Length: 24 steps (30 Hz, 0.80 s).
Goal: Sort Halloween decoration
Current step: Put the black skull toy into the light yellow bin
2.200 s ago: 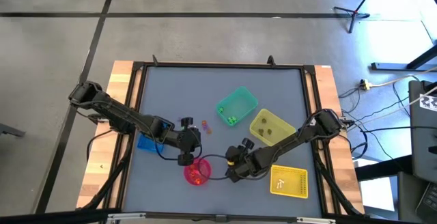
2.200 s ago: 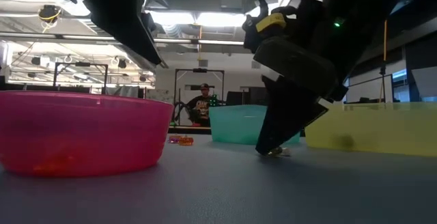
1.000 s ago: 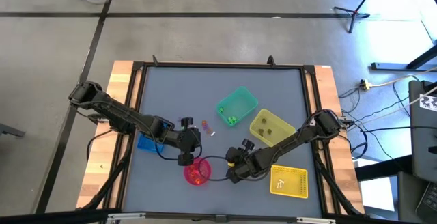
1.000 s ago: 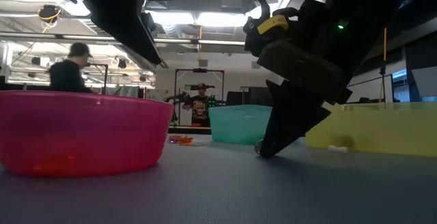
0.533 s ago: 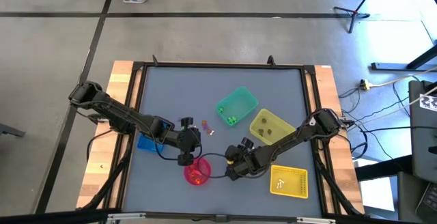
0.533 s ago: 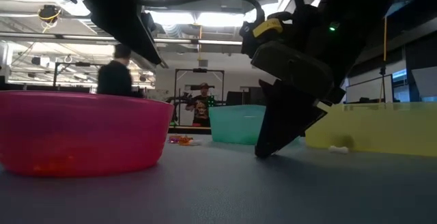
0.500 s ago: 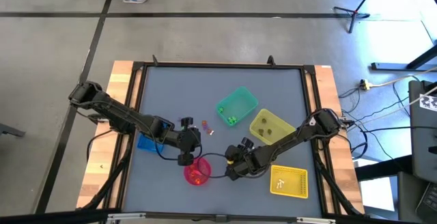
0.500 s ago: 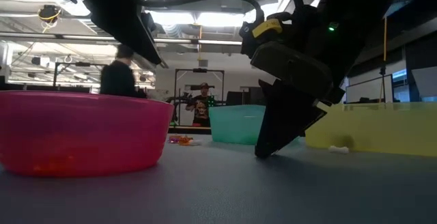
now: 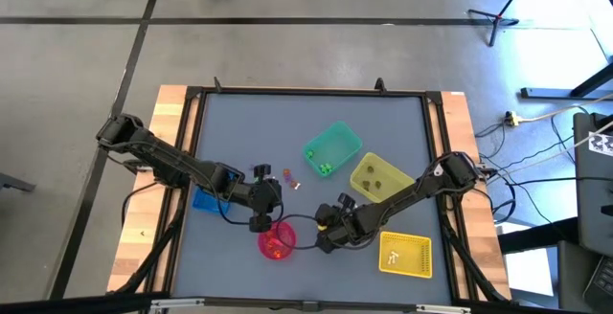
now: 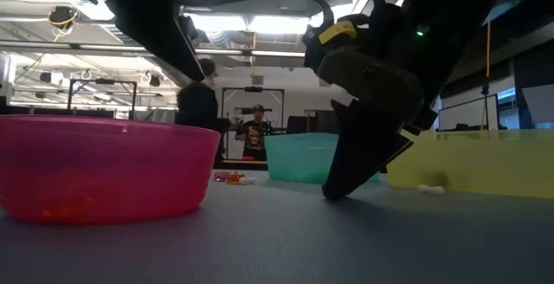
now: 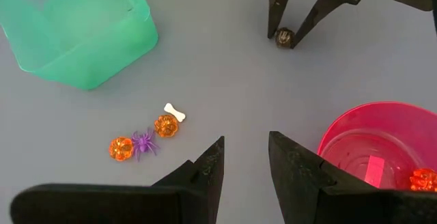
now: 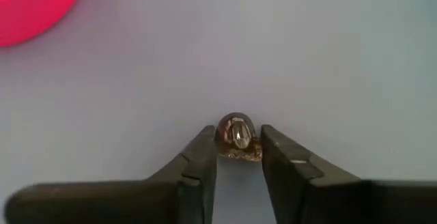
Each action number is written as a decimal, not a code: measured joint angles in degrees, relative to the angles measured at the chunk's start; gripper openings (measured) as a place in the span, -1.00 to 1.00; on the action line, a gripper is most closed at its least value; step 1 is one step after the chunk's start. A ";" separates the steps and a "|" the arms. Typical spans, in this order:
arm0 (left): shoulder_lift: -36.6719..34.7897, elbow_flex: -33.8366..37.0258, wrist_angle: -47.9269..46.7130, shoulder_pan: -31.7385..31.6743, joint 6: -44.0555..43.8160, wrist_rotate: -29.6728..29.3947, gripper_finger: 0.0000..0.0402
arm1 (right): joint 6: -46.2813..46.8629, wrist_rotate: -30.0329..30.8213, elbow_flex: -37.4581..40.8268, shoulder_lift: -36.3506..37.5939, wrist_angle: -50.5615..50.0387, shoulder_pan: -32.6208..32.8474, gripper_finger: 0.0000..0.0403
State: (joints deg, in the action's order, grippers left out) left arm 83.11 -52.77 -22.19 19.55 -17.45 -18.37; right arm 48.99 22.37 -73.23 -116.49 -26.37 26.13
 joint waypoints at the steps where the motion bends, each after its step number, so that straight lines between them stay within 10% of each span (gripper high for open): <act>1: 0.00 0.00 0.02 0.00 0.00 0.00 -0.51 | 0.00 0.00 0.00 0.00 0.00 0.01 -0.50; 24: 0.00 0.00 0.00 -0.02 0.00 0.00 -0.51 | -0.07 -0.63 0.00 0.07 0.52 0.07 -0.62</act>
State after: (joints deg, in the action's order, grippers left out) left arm 83.11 -52.77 -22.20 19.53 -17.45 -18.37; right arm 48.93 21.74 -73.23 -116.42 -25.85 26.20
